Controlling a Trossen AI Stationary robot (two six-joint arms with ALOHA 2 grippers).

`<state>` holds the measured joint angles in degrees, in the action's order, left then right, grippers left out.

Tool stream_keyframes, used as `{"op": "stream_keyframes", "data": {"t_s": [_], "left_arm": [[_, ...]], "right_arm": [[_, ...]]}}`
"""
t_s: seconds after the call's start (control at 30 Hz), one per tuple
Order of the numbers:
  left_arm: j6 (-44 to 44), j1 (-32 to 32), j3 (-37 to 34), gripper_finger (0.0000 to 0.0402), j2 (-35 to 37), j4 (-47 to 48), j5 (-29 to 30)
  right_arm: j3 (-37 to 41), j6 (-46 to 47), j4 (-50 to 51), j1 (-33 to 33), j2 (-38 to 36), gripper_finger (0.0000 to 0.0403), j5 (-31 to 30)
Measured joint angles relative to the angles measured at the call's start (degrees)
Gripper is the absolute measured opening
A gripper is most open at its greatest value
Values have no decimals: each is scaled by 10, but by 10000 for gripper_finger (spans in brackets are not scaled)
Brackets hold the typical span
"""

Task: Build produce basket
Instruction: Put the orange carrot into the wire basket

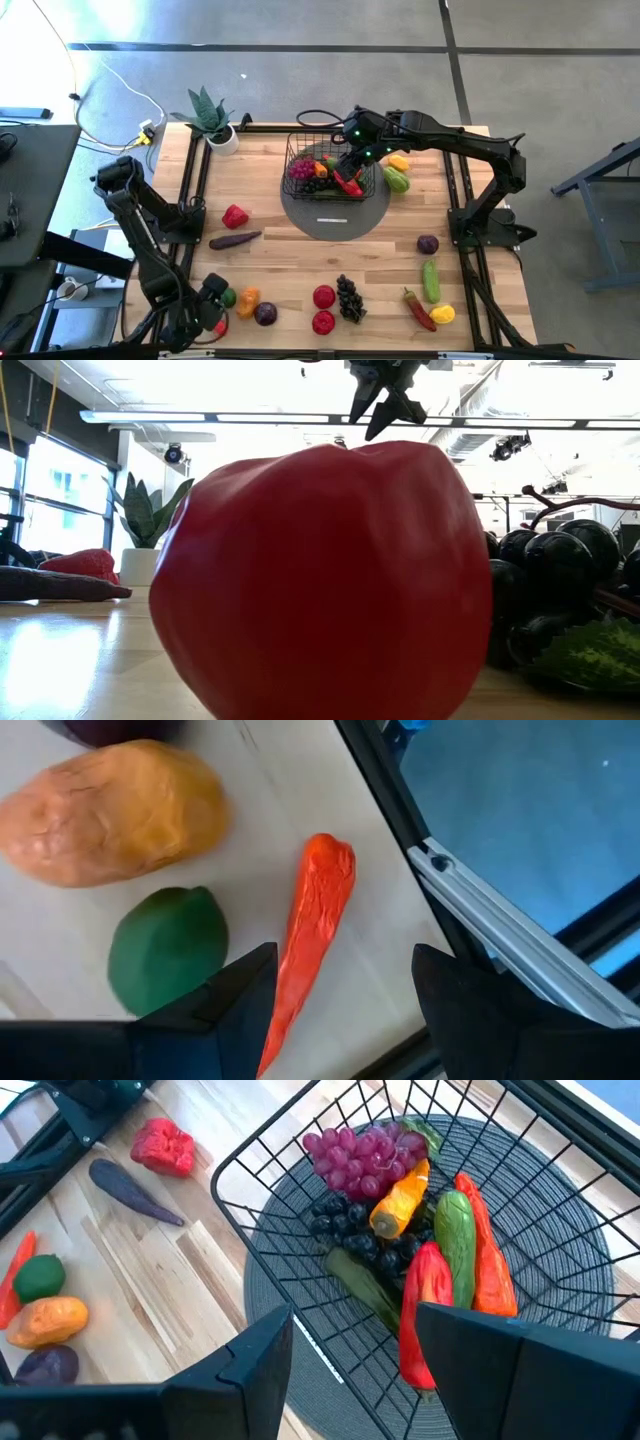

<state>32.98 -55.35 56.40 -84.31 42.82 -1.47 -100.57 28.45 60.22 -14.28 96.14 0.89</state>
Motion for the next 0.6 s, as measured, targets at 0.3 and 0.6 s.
{"op": "stream_keyframes", "data": {"t_s": [0.3, 0.6], "left_arm": [[-6, 3, 0, 223, -73, -9, -1], [-6, 1, 0, 223, -136, -13, -9]], "right_arm": [[0, -4, 0, 0, 0, 195, 0], [0, -5, 0, 0, 0, 195, 0]]}}
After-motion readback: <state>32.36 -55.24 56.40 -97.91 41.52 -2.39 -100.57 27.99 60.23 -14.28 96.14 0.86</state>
